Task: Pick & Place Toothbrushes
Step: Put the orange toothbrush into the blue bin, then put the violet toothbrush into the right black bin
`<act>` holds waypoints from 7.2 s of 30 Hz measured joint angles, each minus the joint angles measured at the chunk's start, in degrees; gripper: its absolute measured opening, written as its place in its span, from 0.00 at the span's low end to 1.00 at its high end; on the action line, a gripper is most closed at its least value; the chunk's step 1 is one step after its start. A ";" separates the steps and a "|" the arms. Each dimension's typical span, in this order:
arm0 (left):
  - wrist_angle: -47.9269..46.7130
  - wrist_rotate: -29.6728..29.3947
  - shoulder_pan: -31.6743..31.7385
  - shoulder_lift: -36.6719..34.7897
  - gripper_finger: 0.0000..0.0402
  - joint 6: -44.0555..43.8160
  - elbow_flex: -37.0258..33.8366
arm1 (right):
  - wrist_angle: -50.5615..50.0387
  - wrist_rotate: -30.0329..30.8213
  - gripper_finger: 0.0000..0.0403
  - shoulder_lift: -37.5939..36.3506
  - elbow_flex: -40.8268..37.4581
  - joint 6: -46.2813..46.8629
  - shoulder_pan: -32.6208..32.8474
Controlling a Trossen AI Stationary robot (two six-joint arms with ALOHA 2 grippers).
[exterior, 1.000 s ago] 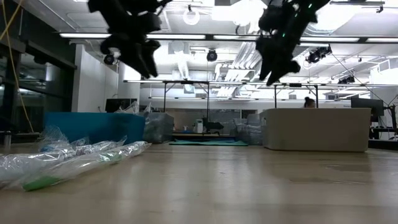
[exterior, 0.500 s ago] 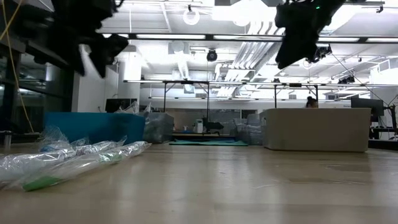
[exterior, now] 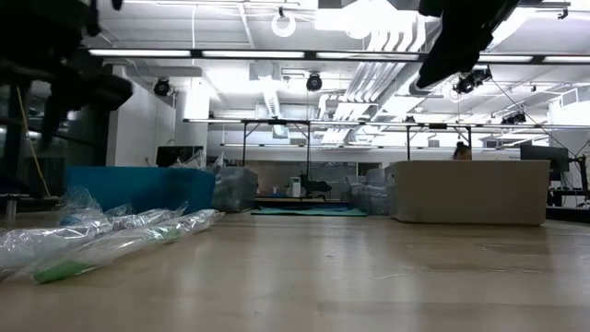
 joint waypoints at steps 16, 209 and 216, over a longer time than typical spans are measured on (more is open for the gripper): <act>3.98 0.11 -16.19 9.70 0.41 -8.88 -0.98 | 1.74 1.53 0.48 0.20 0.00 -0.02 6.40; -12.70 -22.63 0.92 -0.35 0.33 -2.61 10.43 | -0.74 2.81 0.48 0.24 0.04 21.71 14.67; -11.88 -18.76 -8.99 -0.33 0.33 -6.59 10.43 | 2.80 6.06 0.48 1.53 0.04 23.66 19.80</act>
